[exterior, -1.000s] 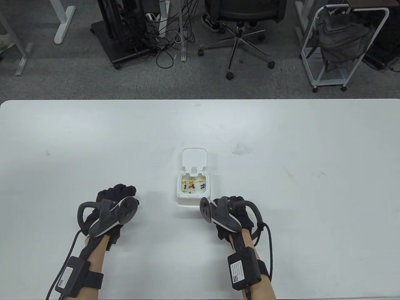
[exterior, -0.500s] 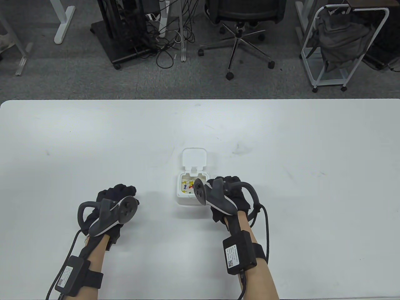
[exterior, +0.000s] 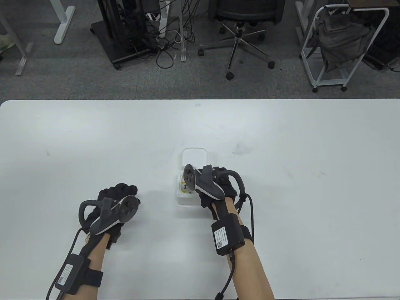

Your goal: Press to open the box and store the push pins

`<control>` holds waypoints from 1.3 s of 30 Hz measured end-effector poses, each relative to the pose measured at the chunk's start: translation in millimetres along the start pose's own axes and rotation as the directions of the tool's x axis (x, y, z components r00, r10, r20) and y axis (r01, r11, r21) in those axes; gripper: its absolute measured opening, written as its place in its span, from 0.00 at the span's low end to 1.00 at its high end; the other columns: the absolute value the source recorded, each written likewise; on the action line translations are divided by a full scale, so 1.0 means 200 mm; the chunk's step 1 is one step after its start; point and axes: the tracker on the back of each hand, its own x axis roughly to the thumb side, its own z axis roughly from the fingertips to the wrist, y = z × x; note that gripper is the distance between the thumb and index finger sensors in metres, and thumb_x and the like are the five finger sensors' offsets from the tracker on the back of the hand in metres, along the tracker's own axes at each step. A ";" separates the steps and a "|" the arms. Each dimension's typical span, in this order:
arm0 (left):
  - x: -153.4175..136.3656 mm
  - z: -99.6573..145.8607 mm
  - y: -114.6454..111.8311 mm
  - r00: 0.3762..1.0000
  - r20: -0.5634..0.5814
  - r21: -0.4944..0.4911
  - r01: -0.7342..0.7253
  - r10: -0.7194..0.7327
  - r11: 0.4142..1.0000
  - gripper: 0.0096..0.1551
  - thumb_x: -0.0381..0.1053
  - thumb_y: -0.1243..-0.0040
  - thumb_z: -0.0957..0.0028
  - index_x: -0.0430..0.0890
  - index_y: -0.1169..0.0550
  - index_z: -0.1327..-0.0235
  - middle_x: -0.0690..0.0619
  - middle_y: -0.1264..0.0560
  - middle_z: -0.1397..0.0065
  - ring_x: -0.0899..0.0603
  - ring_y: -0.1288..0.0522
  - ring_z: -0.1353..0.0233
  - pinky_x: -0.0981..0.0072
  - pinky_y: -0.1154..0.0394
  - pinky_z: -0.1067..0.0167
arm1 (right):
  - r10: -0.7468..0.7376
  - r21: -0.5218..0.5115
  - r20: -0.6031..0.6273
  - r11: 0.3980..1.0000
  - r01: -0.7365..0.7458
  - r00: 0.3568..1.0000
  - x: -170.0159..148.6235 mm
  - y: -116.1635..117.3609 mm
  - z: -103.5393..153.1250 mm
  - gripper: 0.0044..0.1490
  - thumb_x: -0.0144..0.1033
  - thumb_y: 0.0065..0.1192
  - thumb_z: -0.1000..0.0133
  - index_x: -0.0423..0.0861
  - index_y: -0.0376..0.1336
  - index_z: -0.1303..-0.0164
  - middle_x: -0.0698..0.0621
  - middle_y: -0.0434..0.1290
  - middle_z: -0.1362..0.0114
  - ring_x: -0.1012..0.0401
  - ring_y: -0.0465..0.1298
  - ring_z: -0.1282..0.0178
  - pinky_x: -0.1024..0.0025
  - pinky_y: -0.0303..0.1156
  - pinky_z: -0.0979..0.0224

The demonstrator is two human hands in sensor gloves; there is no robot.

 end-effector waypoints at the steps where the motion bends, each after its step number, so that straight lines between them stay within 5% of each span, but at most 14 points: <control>1: 0.00 0.00 0.00 1.000 0.001 0.001 0.000 0.000 1.000 0.29 0.62 0.47 0.44 0.56 0.25 0.31 0.55 0.24 0.27 0.47 0.17 0.36 0.45 0.24 0.27 | 0.005 0.000 -0.001 1.000 -0.005 1.000 0.00 0.00 0.00 0.25 0.53 0.63 0.56 0.62 0.66 0.48 0.62 0.79 0.43 0.60 0.81 0.43 0.48 0.71 0.22; 16: 0.00 -0.01 0.01 1.000 -0.002 0.008 -0.007 0.007 1.000 0.29 0.62 0.47 0.44 0.56 0.25 0.30 0.55 0.24 0.27 0.47 0.17 0.37 0.45 0.24 0.27 | 0.059 -0.008 -0.031 0.998 -0.059 0.998 -0.04 -0.01 -0.02 0.29 0.56 0.63 0.57 0.63 0.64 0.44 0.63 0.77 0.38 0.59 0.80 0.38 0.47 0.70 0.20; 27: 0.00 -0.01 0.01 1.000 -0.001 0.009 -0.002 0.002 1.000 0.29 0.62 0.47 0.43 0.56 0.25 0.30 0.54 0.24 0.27 0.47 0.17 0.37 0.45 0.24 0.27 | -0.213 -0.010 -0.100 0.977 0.214 0.972 -0.16 -0.08 -0.10 0.29 0.56 0.59 0.53 0.62 0.63 0.40 0.60 0.76 0.34 0.57 0.78 0.34 0.46 0.69 0.20; 39: 0.00 -0.01 0.00 1.000 -0.003 0.004 0.005 -0.005 1.000 0.29 0.62 0.48 0.43 0.56 0.25 0.30 0.54 0.24 0.27 0.47 0.17 0.36 0.45 0.24 0.27 | -0.487 0.025 -0.257 0.860 0.510 0.835 -0.30 -0.01 -0.29 0.36 0.57 0.52 0.49 0.58 0.57 0.29 0.51 0.67 0.19 0.49 0.70 0.20 0.43 0.63 0.18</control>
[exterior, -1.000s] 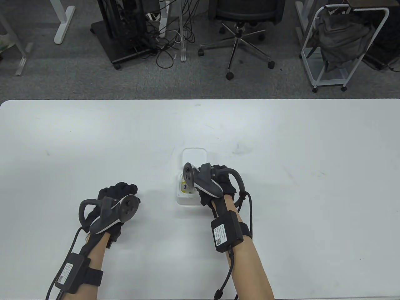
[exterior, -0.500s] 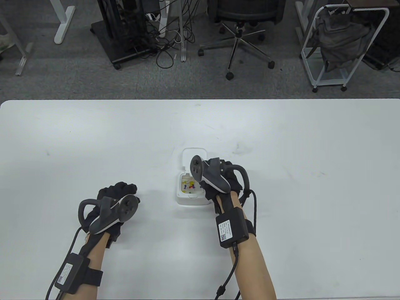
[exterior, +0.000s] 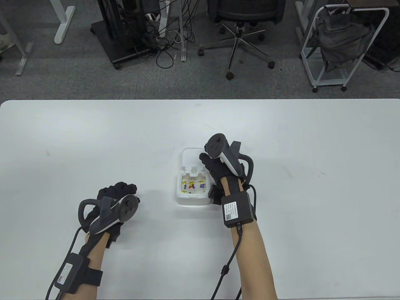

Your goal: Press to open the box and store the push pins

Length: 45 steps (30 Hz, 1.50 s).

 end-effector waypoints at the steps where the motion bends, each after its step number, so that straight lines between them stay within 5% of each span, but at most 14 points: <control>1: 0.00 0.00 0.00 1.000 -0.001 -0.001 0.000 0.000 1.000 0.29 0.62 0.48 0.43 0.56 0.25 0.30 0.54 0.24 0.27 0.47 0.17 0.37 0.45 0.24 0.27 | -0.049 0.013 -0.017 0.999 0.049 0.999 -0.01 0.00 -0.02 0.37 0.57 0.52 0.49 0.58 0.56 0.28 0.50 0.66 0.19 0.48 0.70 0.20 0.42 0.63 0.18; 12: -0.01 0.00 0.00 1.000 -0.015 -0.007 0.003 -0.003 1.000 0.29 0.62 0.48 0.43 0.56 0.25 0.30 0.54 0.24 0.27 0.47 0.17 0.36 0.45 0.24 0.27 | -0.381 0.175 -0.164 0.897 0.407 0.910 -0.10 0.12 -0.21 0.42 0.59 0.48 0.47 0.55 0.51 0.23 0.41 0.58 0.13 0.40 0.63 0.16 0.37 0.57 0.17; 24: -0.03 0.00 0.00 1.000 -0.029 -0.007 -0.003 0.003 1.000 0.29 0.62 0.48 0.43 0.56 0.25 0.30 0.54 0.24 0.27 0.47 0.17 0.37 0.45 0.24 0.27 | -0.383 0.234 -0.170 0.879 0.415 0.908 -0.03 0.19 -0.28 0.43 0.61 0.48 0.47 0.55 0.50 0.22 0.39 0.57 0.13 0.39 0.64 0.18 0.37 0.59 0.18; 29: -0.03 0.00 0.00 1.000 -0.029 -0.001 0.004 -0.004 1.000 0.29 0.62 0.48 0.43 0.56 0.25 0.30 0.54 0.24 0.27 0.47 0.17 0.37 0.45 0.24 0.27 | -0.479 0.230 -0.182 0.828 0.511 0.859 -0.05 0.19 -0.29 0.42 0.59 0.49 0.47 0.54 0.52 0.23 0.40 0.60 0.15 0.41 0.68 0.21 0.38 0.62 0.20; 40: -0.03 0.00 0.00 1.000 -0.025 -0.003 0.010 -0.011 1.000 0.29 0.62 0.48 0.43 0.56 0.25 0.30 0.54 0.24 0.26 0.46 0.17 0.36 0.45 0.24 0.27 | -0.540 0.185 -0.055 0.821 0.540 0.840 -0.03 0.09 -0.22 0.37 0.57 0.51 0.47 0.54 0.57 0.27 0.47 0.69 0.22 0.47 0.74 0.28 0.39 0.65 0.22; 45: -0.02 0.00 0.00 1.000 -0.022 -0.008 0.013 -0.013 1.000 0.29 0.62 0.48 0.43 0.56 0.25 0.30 0.54 0.24 0.26 0.46 0.17 0.36 0.45 0.24 0.27 | -0.435 0.153 0.112 0.896 0.417 0.894 0.03 0.01 -0.12 0.29 0.55 0.51 0.45 0.58 0.64 0.35 0.53 0.75 0.29 0.49 0.75 0.31 0.38 0.65 0.23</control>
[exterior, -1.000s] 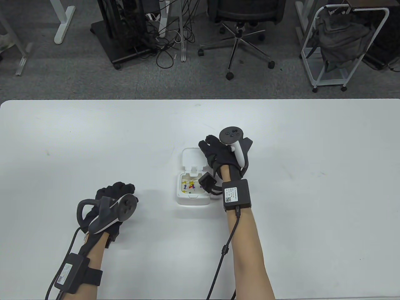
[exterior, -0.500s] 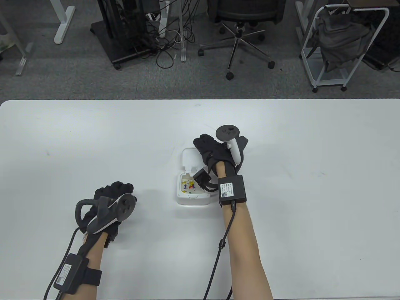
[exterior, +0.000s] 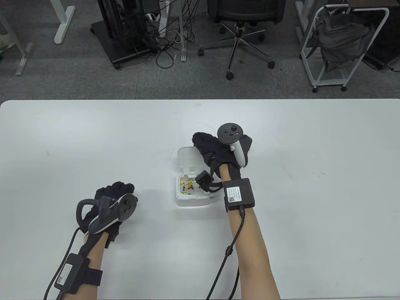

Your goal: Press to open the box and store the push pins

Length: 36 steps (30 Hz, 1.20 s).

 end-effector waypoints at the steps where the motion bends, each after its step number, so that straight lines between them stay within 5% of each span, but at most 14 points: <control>1: 0.00 0.00 0.00 1.000 0.000 -0.001 0.001 -0.001 1.000 0.29 0.62 0.48 0.43 0.56 0.25 0.30 0.54 0.24 0.26 0.47 0.17 0.36 0.45 0.24 0.27 | 0.045 -0.004 0.029 0.999 -0.045 0.999 0.02 0.00 0.02 0.28 0.56 0.51 0.45 0.59 0.65 0.37 0.54 0.76 0.30 0.49 0.76 0.31 0.38 0.65 0.23; 6: 0.01 0.00 0.00 1.000 0.001 0.000 0.016 -0.016 1.000 0.29 0.62 0.48 0.43 0.56 0.25 0.30 0.54 0.24 0.26 0.46 0.17 0.36 0.45 0.24 0.27 | 0.363 -0.107 0.206 0.931 -0.348 0.909 0.13 0.03 0.19 0.29 0.57 0.51 0.46 0.57 0.66 0.38 0.54 0.76 0.30 0.48 0.74 0.29 0.41 0.66 0.23; 10: 0.02 0.00 0.01 1.000 0.004 0.007 0.024 -0.024 1.000 0.29 0.62 0.48 0.43 0.56 0.25 0.30 0.54 0.24 0.26 0.46 0.17 0.36 0.45 0.24 0.27 | 0.606 -0.238 0.286 0.795 -0.558 0.742 0.16 0.09 0.35 0.30 0.57 0.50 0.47 0.58 0.66 0.38 0.55 0.76 0.29 0.49 0.74 0.28 0.40 0.66 0.22; 15: 0.03 0.01 0.01 0.999 0.005 0.007 0.031 -0.031 0.999 0.29 0.62 0.48 0.43 0.56 0.25 0.30 0.54 0.24 0.26 0.46 0.17 0.36 0.45 0.24 0.27 | 0.666 -0.269 0.263 0.745 -0.610 0.698 0.07 0.20 0.47 0.29 0.55 0.51 0.47 0.57 0.66 0.38 0.53 0.74 0.28 0.48 0.74 0.28 0.38 0.66 0.23; 19: 0.04 0.01 0.01 1.000 0.005 0.009 0.030 -0.030 1.000 0.29 0.62 0.48 0.43 0.56 0.25 0.30 0.54 0.24 0.26 0.46 0.17 0.36 0.45 0.24 0.27 | 0.721 -0.207 0.203 0.693 -0.691 0.663 0.02 0.29 0.48 0.26 0.54 0.54 0.48 0.59 0.67 0.41 0.54 0.74 0.28 0.49 0.74 0.29 0.39 0.66 0.23; 25: 0.05 0.01 0.01 0.999 0.009 0.013 0.035 -0.035 0.999 0.29 0.62 0.48 0.43 0.56 0.25 0.30 0.54 0.24 0.26 0.46 0.17 0.36 0.45 0.24 0.27 | 0.817 -0.246 0.155 0.576 -0.780 0.555 0.01 0.38 0.46 0.27 0.54 0.61 0.52 0.63 0.63 0.41 0.58 0.73 0.31 0.53 0.75 0.32 0.43 0.67 0.22; 34: 0.05 0.01 0.01 0.999 0.008 0.012 0.035 -0.035 0.999 0.29 0.62 0.48 0.43 0.56 0.25 0.30 0.54 0.24 0.26 0.46 0.17 0.36 0.45 0.24 0.27 | 0.795 -0.246 0.160 0.607 -0.756 0.586 -0.02 0.37 0.47 0.27 0.54 0.59 0.51 0.63 0.63 0.40 0.59 0.72 0.29 0.53 0.74 0.30 0.41 0.65 0.21; 36: 0.05 0.01 0.01 0.999 0.009 0.009 0.034 -0.034 0.999 0.29 0.62 0.48 0.43 0.56 0.25 0.30 0.54 0.24 0.26 0.46 0.17 0.36 0.45 0.24 0.27 | 0.749 -0.185 0.158 0.663 -0.725 0.644 -0.01 0.32 0.49 0.30 0.54 0.59 0.51 0.60 0.63 0.37 0.57 0.72 0.26 0.51 0.73 0.26 0.39 0.64 0.21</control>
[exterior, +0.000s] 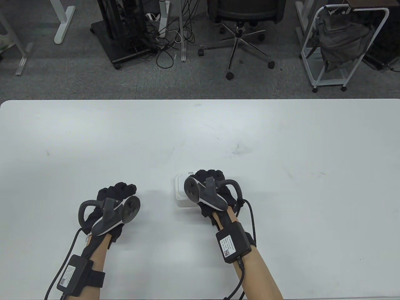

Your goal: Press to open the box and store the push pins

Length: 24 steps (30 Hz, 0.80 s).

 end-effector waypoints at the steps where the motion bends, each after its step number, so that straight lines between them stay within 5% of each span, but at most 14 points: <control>1: 0.00 0.00 0.00 1.000 0.000 0.000 -0.002 0.002 1.000 0.29 0.62 0.48 0.43 0.56 0.25 0.30 0.54 0.24 0.26 0.46 0.17 0.36 0.45 0.24 0.27 | -0.026 0.018 -0.010 1.000 0.026 1.000 -0.02 -0.01 0.01 0.32 0.54 0.59 0.51 0.59 0.62 0.35 0.55 0.70 0.24 0.49 0.72 0.25 0.39 0.64 0.21; 8: 0.00 0.01 0.00 1.000 0.002 -0.005 -0.015 0.015 1.000 0.29 0.62 0.48 0.43 0.56 0.25 0.30 0.54 0.24 0.26 0.46 0.17 0.35 0.45 0.24 0.27 | -0.067 -0.055 -0.076 0.996 0.063 0.995 -0.32 -0.23 0.16 0.32 0.54 0.57 0.50 0.58 0.62 0.34 0.52 0.70 0.23 0.47 0.71 0.24 0.38 0.64 0.21; 11: 0.00 0.01 0.00 1.000 -0.002 -0.004 -0.012 0.012 1.000 0.29 0.62 0.48 0.43 0.55 0.25 0.30 0.54 0.24 0.26 0.46 0.17 0.36 0.45 0.24 0.27 | -0.042 0.006 -0.109 0.999 0.043 0.993 -0.44 -0.27 0.25 0.36 0.55 0.57 0.50 0.57 0.60 0.30 0.51 0.68 0.20 0.46 0.69 0.21 0.37 0.62 0.20; 17: -0.01 0.01 0.00 1.000 -0.010 0.005 -0.012 0.012 1.000 0.29 0.62 0.49 0.43 0.56 0.25 0.30 0.54 0.24 0.26 0.46 0.17 0.35 0.45 0.24 0.27 | -0.100 -0.073 -0.192 0.993 0.087 0.976 -0.70 -0.24 0.44 0.35 0.55 0.56 0.49 0.57 0.61 0.31 0.51 0.69 0.20 0.45 0.69 0.22 0.36 0.61 0.20; 24: 0.01 0.00 -0.01 1.000 -0.009 0.000 0.002 -0.002 1.000 0.29 0.62 0.49 0.43 0.56 0.25 0.30 0.54 0.24 0.26 0.46 0.17 0.35 0.45 0.24 0.27 | -0.153 -0.073 -0.227 0.987 0.140 0.962 -0.79 -0.13 0.48 0.34 0.55 0.56 0.49 0.57 0.62 0.31 0.50 0.70 0.21 0.45 0.70 0.22 0.36 0.61 0.20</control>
